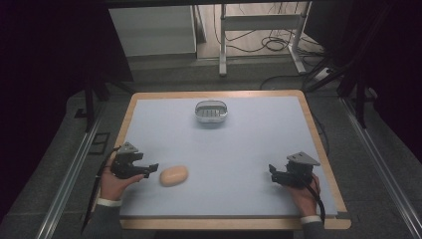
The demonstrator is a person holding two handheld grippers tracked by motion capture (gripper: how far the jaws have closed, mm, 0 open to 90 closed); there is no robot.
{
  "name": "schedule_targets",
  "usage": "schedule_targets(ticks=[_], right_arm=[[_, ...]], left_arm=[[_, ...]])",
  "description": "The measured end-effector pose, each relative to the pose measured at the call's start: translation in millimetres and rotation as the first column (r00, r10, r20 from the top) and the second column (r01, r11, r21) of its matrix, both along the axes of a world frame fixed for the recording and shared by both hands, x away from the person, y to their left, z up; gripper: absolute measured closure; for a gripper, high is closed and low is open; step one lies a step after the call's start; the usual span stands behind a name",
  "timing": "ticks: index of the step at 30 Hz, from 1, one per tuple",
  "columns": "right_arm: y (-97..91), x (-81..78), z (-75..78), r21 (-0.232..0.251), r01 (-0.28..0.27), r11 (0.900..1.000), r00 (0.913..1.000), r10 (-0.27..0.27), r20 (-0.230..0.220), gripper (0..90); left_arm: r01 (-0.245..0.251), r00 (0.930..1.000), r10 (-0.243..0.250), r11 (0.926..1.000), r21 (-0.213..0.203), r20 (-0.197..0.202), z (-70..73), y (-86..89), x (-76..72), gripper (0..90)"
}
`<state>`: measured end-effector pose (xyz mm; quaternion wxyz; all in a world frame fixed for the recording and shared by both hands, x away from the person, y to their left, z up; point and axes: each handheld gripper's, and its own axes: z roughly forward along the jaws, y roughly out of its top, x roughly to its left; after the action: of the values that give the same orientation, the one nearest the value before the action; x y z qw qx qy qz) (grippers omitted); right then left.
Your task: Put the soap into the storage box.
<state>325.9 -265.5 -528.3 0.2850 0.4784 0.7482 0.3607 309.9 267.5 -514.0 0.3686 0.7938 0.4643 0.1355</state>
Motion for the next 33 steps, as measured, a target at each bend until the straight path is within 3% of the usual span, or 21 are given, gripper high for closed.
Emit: schedule_targets(ticks=[6, 12, 18, 25, 33], right_arm=[[0.8, 0.0, -0.1, -0.005, -0.009, 0.9999, 0.9999, 0.009, -0.006, 7.7], [-3.1, 1.7, -0.1, 0.031, -0.008, 0.9995, 0.9998, 0.008, -0.018, 8.4], [-3.5, 1.3, 0.0, 0.036, -0.007, 0.9993, 0.9998, 0.007, -0.016, 8.5], [-4.4, 1.7, -0.2, 0.044, -0.005, 0.999, 0.9998, 0.006, -0.019, 8.5], [-4.4, 1.3, 0.0, 0.043, 0.002, 0.9991, 0.9999, -0.001, -0.016, 8.5]], left_arm=[[0.007, 1.0, -0.007, 1.0, 0.008, -0.003, -0.4, 0.1, -0.1, 19.2], [0.006, 0.9999, -0.005, 0.9998, 0.019, -0.011, -2.7, -0.1, -2.1, 19.7], [0.014, 0.9997, -0.014, 0.9996, 0.026, -0.021, -0.8, -0.2, -2.2, 21.5], [0.038, 0.9992, -0.038, 0.9987, 0.034, -0.013, 9.3, -4.1, 0.5, 21.4], [0.097, 0.9953, -0.097, 0.9921, 0.079, -0.006, 29.2, -14.5, 7.6, 21.6]])
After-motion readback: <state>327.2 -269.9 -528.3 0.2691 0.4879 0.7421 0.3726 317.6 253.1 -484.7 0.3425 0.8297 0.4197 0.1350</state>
